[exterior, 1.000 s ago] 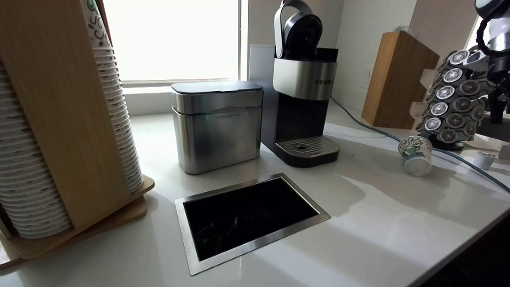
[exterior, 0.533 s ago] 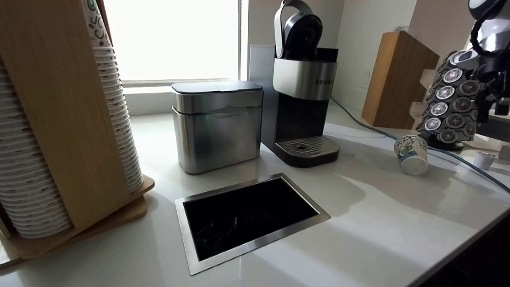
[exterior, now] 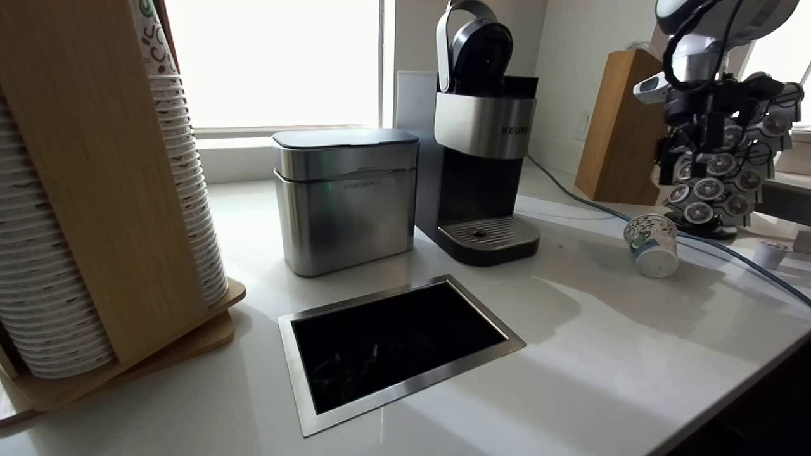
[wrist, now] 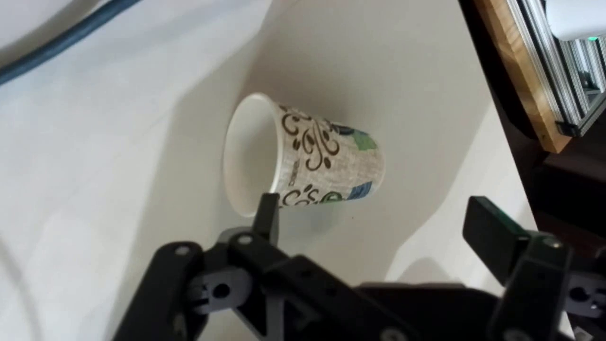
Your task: Place the coffee cup upright.
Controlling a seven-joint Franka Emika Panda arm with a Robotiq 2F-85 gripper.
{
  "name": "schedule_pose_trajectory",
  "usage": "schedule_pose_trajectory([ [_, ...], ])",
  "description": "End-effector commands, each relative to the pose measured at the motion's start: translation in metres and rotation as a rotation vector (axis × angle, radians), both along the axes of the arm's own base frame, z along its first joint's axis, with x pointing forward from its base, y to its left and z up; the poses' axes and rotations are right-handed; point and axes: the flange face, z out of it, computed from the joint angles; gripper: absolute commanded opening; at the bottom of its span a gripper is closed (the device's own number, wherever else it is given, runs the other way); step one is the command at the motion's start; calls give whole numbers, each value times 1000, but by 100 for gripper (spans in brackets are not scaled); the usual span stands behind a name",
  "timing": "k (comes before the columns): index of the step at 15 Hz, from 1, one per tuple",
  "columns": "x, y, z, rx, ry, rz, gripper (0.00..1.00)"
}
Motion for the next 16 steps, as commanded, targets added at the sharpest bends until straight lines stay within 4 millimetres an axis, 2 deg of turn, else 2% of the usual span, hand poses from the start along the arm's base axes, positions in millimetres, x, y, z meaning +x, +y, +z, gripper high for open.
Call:
schedule_pose_trajectory([
  [1,27,-9,-34,76,-15,31,100],
  [7,23,-21,-85,126,59,-25,100],
  [8,21,-22,-91,140,67,-36,93],
  [9,23,-23,-93,146,72,-39,74],
  [13,25,-17,-97,168,89,-35,42],
  [16,27,-14,-88,167,77,-19,19],
])
